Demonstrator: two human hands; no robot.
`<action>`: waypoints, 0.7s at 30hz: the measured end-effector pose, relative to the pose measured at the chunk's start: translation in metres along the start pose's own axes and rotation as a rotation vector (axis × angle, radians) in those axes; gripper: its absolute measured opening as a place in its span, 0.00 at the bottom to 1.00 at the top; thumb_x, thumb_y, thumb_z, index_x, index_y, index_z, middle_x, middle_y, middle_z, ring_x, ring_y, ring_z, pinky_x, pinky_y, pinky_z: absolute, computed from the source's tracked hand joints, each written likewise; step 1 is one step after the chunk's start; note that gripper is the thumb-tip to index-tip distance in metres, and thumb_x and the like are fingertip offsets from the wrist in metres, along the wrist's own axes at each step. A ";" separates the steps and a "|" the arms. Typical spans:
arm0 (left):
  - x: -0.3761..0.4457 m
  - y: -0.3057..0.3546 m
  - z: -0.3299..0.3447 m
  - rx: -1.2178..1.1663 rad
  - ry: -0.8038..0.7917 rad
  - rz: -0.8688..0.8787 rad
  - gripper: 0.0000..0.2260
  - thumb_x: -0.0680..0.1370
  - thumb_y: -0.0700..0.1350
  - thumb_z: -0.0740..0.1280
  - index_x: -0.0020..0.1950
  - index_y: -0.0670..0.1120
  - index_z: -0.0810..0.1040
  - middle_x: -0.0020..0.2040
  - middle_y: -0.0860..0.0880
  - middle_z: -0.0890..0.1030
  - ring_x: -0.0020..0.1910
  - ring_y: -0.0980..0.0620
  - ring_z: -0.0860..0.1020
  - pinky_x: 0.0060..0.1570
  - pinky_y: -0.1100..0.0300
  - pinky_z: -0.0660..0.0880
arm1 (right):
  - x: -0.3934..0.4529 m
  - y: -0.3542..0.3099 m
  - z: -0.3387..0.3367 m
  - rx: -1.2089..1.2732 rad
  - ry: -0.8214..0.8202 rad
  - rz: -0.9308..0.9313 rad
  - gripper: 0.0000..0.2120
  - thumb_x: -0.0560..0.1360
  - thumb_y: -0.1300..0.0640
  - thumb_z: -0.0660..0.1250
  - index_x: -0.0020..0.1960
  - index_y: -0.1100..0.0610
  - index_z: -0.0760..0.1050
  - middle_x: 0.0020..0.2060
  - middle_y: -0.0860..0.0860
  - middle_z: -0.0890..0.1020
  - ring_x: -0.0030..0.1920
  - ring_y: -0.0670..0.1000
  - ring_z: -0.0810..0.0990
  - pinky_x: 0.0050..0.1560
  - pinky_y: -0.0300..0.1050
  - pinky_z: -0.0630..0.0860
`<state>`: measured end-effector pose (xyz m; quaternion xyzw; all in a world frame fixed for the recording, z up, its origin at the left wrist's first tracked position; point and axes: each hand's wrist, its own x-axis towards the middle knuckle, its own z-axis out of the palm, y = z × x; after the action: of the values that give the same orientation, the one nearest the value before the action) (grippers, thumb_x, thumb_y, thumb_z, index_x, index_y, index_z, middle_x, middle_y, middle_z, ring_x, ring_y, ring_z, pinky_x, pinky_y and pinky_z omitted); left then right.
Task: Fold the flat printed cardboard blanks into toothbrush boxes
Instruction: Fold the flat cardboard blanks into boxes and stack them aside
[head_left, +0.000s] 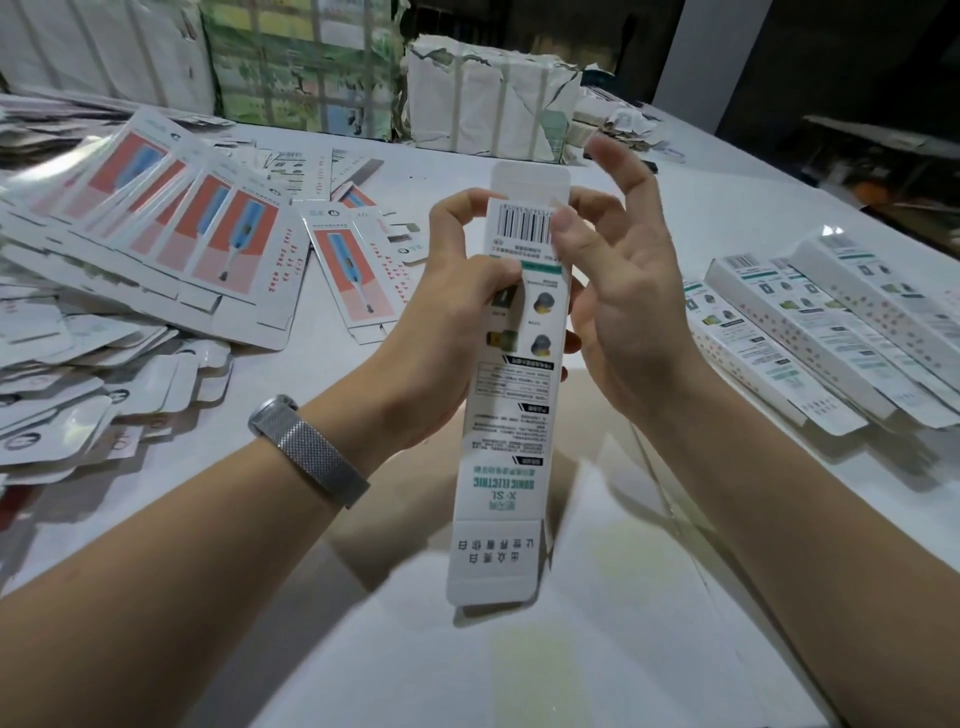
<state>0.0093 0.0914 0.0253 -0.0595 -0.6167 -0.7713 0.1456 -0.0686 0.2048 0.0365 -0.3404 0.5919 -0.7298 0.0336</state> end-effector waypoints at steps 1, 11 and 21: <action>0.000 0.000 0.000 0.023 0.004 0.000 0.15 0.83 0.37 0.53 0.67 0.50 0.60 0.47 0.39 0.81 0.42 0.36 0.81 0.39 0.47 0.81 | 0.001 0.000 -0.001 0.043 0.002 0.007 0.18 0.77 0.59 0.64 0.63 0.45 0.67 0.53 0.53 0.76 0.47 0.59 0.78 0.44 0.73 0.74; -0.004 -0.001 -0.002 -0.017 -0.043 -0.051 0.22 0.81 0.41 0.55 0.70 0.62 0.58 0.44 0.36 0.83 0.39 0.36 0.82 0.35 0.47 0.80 | 0.005 -0.006 -0.013 0.012 -0.076 0.074 0.06 0.74 0.59 0.64 0.43 0.57 0.80 0.38 0.53 0.82 0.39 0.55 0.77 0.40 0.53 0.71; -0.005 -0.003 0.000 0.177 -0.139 -0.001 0.24 0.84 0.40 0.55 0.72 0.66 0.57 0.45 0.47 0.85 0.42 0.34 0.82 0.41 0.40 0.82 | 0.010 -0.009 -0.022 0.064 -0.139 0.216 0.08 0.70 0.63 0.63 0.47 0.57 0.76 0.35 0.48 0.78 0.39 0.50 0.78 0.37 0.44 0.75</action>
<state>0.0135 0.0930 0.0216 -0.0992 -0.6909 -0.7081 0.1069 -0.0848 0.2215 0.0476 -0.3232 0.5979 -0.7150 0.1638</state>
